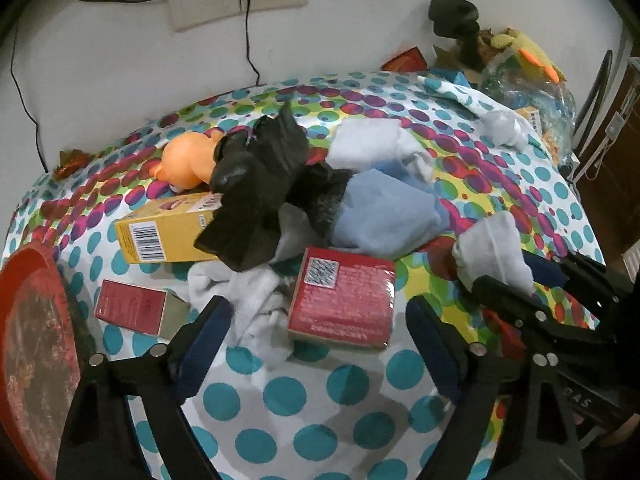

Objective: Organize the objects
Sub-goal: 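Grasp the white rolled sock with the right tool, then grasp the red square cream box with the left tool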

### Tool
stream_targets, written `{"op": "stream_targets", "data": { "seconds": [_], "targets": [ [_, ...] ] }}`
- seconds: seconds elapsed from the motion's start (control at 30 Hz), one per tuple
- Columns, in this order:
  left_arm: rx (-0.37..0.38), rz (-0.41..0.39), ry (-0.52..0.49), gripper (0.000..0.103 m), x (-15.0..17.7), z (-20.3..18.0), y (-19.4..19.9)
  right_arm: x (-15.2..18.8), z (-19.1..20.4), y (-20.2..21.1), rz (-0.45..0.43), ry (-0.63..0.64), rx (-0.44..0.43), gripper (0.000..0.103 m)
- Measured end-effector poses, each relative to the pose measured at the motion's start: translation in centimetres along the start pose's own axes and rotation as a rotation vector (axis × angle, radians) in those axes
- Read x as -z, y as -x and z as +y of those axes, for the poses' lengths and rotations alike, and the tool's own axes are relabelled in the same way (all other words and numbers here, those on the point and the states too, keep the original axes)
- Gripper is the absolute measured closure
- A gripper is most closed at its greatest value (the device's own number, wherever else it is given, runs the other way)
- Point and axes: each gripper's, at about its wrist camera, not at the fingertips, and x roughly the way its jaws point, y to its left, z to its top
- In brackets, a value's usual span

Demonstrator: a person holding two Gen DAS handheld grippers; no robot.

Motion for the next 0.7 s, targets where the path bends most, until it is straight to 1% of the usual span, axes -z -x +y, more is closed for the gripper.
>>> {"op": "stream_targets", "data": {
  "seconds": [0.2, 0.23, 0.27, 0.33, 0.4, 0.47, 0.53, 0.57, 0.63, 0.7],
  "targets": [
    [-0.019, -0.006, -0.027, 0.020, -0.1, -0.3, -0.4, 0.0, -0.2, -0.1, -0.001, -0.010, -0.010, 0.060],
    [-0.027, -0.005, -0.033, 0.025, -0.2, -0.4, -0.4, 0.0, -0.2, -0.1, -0.002, -0.012, -0.011, 0.060],
    [-0.019, -0.008, -0.030, 0.026, -0.2, -0.4, -0.2, 0.0, -0.2, -0.1, -0.002, -0.013, -0.012, 0.060],
    [0.023, -0.005, -0.017, 0.026, -0.2, -0.3, 0.0, 0.0, -0.3, -0.1, 0.000, -0.017, -0.015, 0.060],
    [0.009, 0.001, -0.024, 0.026, -0.3, -0.3, -0.1, 0.0, -0.3, -0.1, 0.001, -0.020, -0.018, 0.059],
    [0.015, 0.002, -0.022, 0.026, -0.1, -0.3, 0.1, 0.0, -0.4, -0.1, 0.002, -0.021, -0.019, 0.059],
    [0.033, -0.006, -0.014, 0.026, 0.1, -0.3, 0.5, 0.1, -0.5, -0.1, 0.002, -0.026, -0.023, 0.059],
    [0.047, 0.002, -0.014, 0.026, 0.1, -0.3, 0.4, 0.1, -0.5, -0.1, 0.002, -0.027, -0.025, 0.059],
    [0.059, 0.002, -0.024, 0.026, 0.1, -0.5, 0.5, 0.0, -0.5, -0.1, 0.002, -0.030, -0.027, 0.060],
    [0.085, -0.002, -0.031, 0.026, 0.0, -0.9, 0.6, 0.0, -0.5, -0.1, 0.003, -0.030, -0.027, 0.059]
  ]
}}
